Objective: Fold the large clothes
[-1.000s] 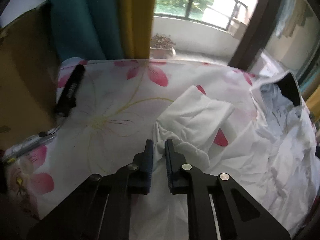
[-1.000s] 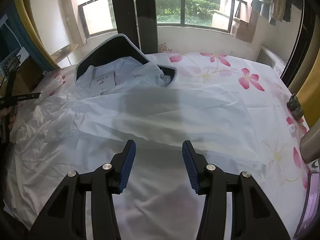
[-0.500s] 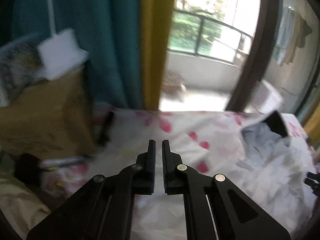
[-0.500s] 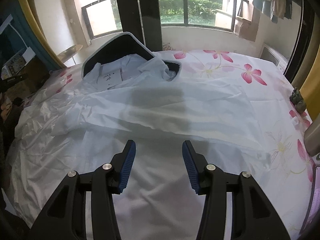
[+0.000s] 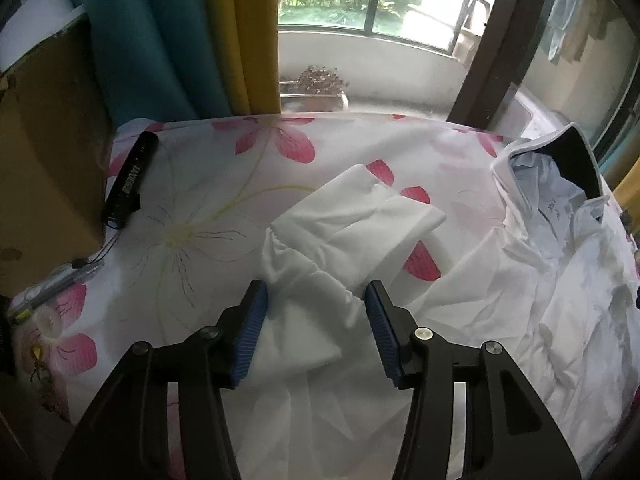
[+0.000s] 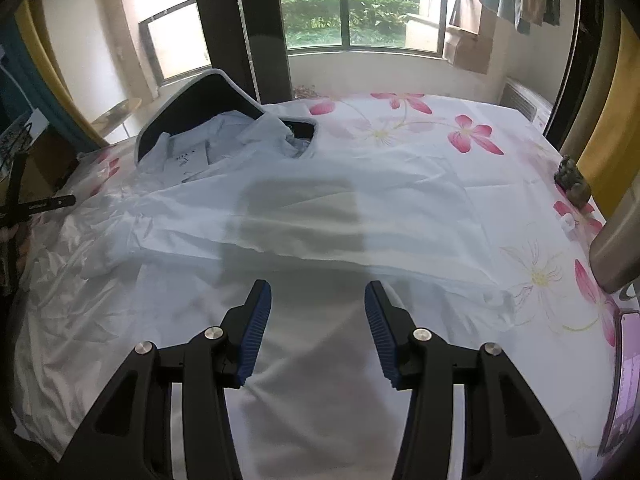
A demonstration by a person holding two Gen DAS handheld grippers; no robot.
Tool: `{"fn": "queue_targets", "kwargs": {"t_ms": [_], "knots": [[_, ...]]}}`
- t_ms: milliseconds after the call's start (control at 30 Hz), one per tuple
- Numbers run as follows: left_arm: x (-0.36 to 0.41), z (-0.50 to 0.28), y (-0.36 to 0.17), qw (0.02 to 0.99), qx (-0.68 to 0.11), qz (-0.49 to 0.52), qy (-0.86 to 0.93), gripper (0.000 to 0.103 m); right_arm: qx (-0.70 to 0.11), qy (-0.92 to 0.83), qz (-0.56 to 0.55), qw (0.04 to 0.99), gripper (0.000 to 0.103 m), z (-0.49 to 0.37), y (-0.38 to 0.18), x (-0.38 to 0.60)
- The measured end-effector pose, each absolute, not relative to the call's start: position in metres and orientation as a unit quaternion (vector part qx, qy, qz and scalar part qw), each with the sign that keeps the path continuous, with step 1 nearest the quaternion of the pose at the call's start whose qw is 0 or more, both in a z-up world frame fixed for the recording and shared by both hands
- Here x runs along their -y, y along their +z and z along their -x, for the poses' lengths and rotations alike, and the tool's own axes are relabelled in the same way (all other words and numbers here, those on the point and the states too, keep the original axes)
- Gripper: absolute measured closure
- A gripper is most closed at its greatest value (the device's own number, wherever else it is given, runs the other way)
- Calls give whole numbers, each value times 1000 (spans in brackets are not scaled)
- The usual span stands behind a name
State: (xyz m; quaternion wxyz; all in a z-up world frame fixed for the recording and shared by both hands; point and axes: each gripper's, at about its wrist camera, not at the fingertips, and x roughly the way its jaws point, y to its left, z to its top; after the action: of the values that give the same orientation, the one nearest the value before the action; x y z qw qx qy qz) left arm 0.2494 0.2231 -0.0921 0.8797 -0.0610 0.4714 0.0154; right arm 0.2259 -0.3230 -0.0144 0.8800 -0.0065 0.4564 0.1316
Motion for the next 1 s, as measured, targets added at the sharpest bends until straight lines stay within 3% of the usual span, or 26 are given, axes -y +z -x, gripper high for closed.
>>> {"fn": "queue_targets", "kwargs": {"t_ms": [33,67,100,300,567,767,1000], "knots": [[-219,-247,-94,880,-472,52,18,81,-456,133,7,880,54,-226,-14,322],[-219,-246,-94,880,-473,46,22,94,-455,135,7,880,54,-227,-14,320],[-219,-245,-93,879,-475,49,20,98,-454,137,7,880,54,-227,-14,318],[-226,-224,-60,902,-422,75,49,98,-450,149,8,880,54,-224,-11,313],[-215,-183,42,945,-303,97,73,98,-421,155,-16,893,54,-219,3,329],[-175,-173,107,964,-247,80,65,98,-401,173,-38,899,54,-216,12,344],[-99,-183,137,973,-226,30,29,98,-379,173,-63,907,54,-217,17,376]]}}
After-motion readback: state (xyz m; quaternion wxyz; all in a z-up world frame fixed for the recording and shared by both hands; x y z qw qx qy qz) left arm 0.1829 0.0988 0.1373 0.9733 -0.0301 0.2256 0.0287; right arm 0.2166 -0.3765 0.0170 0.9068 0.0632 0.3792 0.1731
